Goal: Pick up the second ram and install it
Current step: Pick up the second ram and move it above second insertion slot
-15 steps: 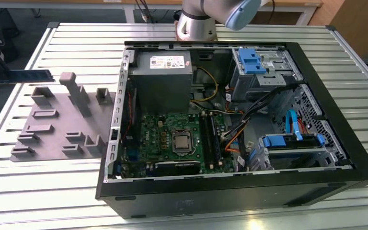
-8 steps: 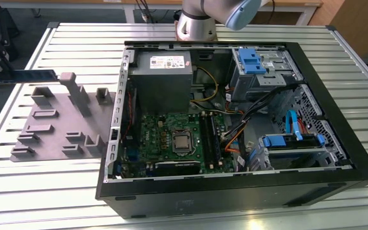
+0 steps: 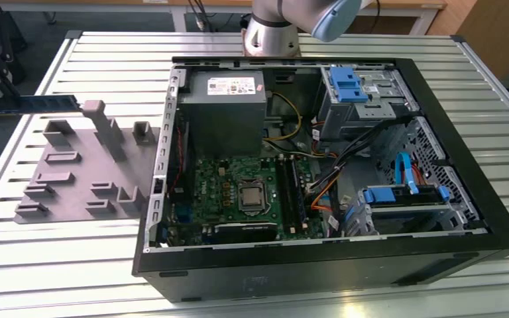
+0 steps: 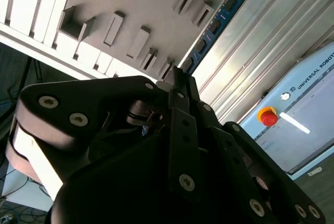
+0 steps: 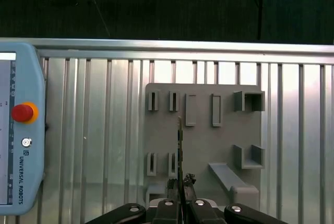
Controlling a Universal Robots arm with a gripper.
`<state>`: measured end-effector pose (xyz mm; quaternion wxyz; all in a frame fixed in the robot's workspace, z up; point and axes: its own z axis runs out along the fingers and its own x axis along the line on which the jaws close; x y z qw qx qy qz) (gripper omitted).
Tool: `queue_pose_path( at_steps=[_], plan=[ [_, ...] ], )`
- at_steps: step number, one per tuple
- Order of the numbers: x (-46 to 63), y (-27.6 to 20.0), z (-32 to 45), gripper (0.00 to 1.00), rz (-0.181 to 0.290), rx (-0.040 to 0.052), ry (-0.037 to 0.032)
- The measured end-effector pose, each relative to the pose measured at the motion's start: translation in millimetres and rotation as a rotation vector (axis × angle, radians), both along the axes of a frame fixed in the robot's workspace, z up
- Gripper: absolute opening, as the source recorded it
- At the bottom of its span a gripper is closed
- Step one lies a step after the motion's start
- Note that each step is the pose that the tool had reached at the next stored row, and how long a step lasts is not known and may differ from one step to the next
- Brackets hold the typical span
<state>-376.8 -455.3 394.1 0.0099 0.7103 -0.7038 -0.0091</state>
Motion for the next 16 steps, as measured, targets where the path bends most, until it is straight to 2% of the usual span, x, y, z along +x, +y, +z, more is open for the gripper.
queue_pose_path(
  at_steps=[5, 16],
  plan=[
    [-0.1, -0.1, 7.2, 0.14, 0.000, 0.0001, -0.0002],
    [10.8, -0.1, 7.6, 0.14, 0.000, 0.0001, -0.0001]
  ],
)
